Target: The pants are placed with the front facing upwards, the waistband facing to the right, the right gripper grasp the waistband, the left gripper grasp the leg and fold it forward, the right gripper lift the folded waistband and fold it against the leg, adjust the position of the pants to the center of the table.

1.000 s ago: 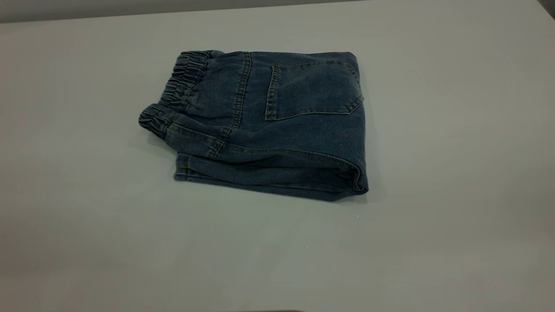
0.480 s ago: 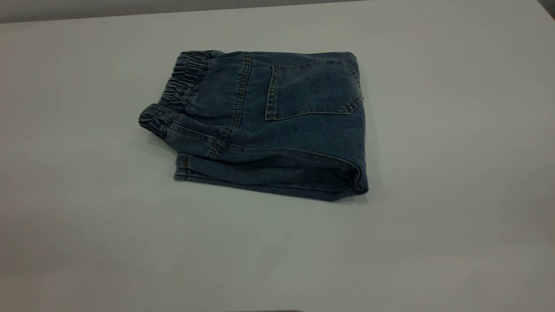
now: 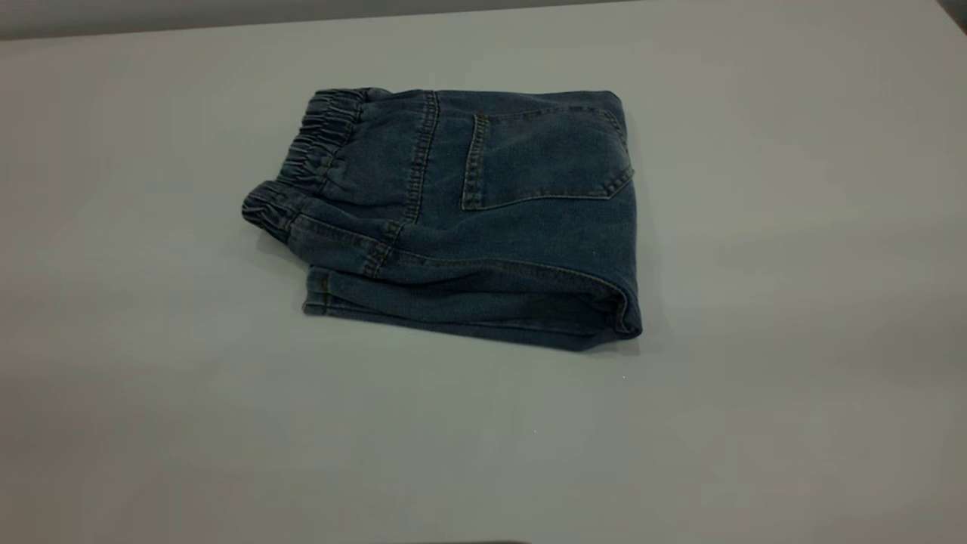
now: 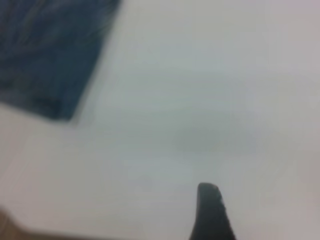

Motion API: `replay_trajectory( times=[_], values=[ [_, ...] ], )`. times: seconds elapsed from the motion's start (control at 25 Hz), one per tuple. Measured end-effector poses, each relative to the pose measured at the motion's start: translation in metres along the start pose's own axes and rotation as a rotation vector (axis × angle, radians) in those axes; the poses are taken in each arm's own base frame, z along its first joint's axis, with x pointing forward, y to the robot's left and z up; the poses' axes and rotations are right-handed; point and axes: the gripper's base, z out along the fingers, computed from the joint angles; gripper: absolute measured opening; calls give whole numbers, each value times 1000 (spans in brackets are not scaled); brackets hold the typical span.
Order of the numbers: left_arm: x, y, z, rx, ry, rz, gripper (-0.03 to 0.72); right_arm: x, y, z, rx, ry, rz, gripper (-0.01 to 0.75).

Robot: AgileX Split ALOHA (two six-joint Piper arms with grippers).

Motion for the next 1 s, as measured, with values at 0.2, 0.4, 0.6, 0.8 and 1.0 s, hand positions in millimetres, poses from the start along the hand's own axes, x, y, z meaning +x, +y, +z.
replay_trajectory(
  times=[0.2,0.4,0.6,0.8,1.0],
  values=[
    [4,1,-5,-73,-47,-60,391,15,-2,-19,58,-180,65,440],
    [14,-2,-17,-90,-153,-56,391,19,-2,-22,72,-209,78,440],
    [22,-4,-24,-92,-217,-50,391,19,-2,-22,72,-209,78,440],
    [22,-4,-24,-92,-217,-51,391,19,-2,-22,72,-209,78,440],
    [22,-4,-24,-92,-217,-51,391,19,-2,-22,72,-209,78,440]
  ],
)
